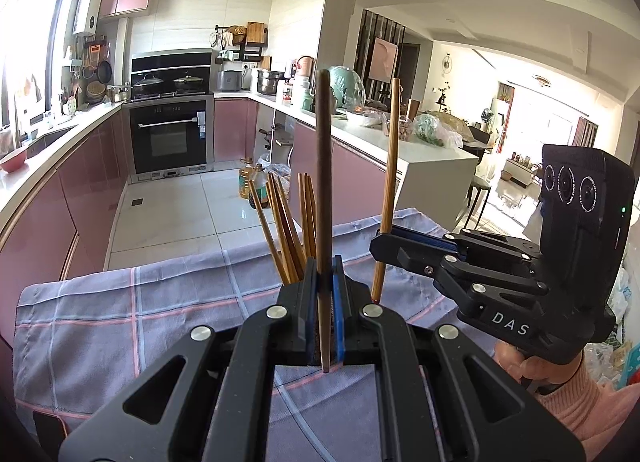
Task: Organize utensils
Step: 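Lower the left tool's chopstick into the cup while the right tool lowers its own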
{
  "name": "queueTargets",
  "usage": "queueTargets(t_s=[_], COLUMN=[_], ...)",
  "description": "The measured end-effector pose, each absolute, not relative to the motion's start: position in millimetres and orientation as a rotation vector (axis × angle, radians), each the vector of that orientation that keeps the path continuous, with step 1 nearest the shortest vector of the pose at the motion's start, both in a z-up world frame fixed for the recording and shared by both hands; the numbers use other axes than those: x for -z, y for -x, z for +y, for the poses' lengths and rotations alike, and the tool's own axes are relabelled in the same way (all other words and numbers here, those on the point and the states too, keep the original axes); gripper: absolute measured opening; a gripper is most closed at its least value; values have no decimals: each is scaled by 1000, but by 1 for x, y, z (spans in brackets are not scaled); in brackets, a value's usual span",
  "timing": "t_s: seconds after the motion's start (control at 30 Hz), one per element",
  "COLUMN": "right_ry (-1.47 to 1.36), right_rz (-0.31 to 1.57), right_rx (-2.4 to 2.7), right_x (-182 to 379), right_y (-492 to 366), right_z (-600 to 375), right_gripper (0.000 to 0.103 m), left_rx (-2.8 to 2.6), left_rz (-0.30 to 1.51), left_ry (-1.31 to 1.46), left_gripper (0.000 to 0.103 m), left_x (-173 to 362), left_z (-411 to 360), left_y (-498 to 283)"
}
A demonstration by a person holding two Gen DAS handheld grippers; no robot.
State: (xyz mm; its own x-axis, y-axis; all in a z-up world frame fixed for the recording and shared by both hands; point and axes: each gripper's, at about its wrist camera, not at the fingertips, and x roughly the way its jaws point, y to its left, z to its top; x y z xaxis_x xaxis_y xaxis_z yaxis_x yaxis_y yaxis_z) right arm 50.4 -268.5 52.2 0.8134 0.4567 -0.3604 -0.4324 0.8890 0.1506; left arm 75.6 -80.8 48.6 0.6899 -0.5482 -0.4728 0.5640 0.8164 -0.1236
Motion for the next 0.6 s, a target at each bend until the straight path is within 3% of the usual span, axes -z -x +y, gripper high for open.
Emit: queueTargets(t_s=[0.6], right_ry=[-74], right_rz=[390], right_rx=[-462], right_x=[-57], right_y=[-61], right_z=[-268], right_gripper=[6], left_rx=[622], left_rz=[489], left_ry=[-45], left_gripper=[8], left_x=[-60], left_z=[-88], left_y=[-75])
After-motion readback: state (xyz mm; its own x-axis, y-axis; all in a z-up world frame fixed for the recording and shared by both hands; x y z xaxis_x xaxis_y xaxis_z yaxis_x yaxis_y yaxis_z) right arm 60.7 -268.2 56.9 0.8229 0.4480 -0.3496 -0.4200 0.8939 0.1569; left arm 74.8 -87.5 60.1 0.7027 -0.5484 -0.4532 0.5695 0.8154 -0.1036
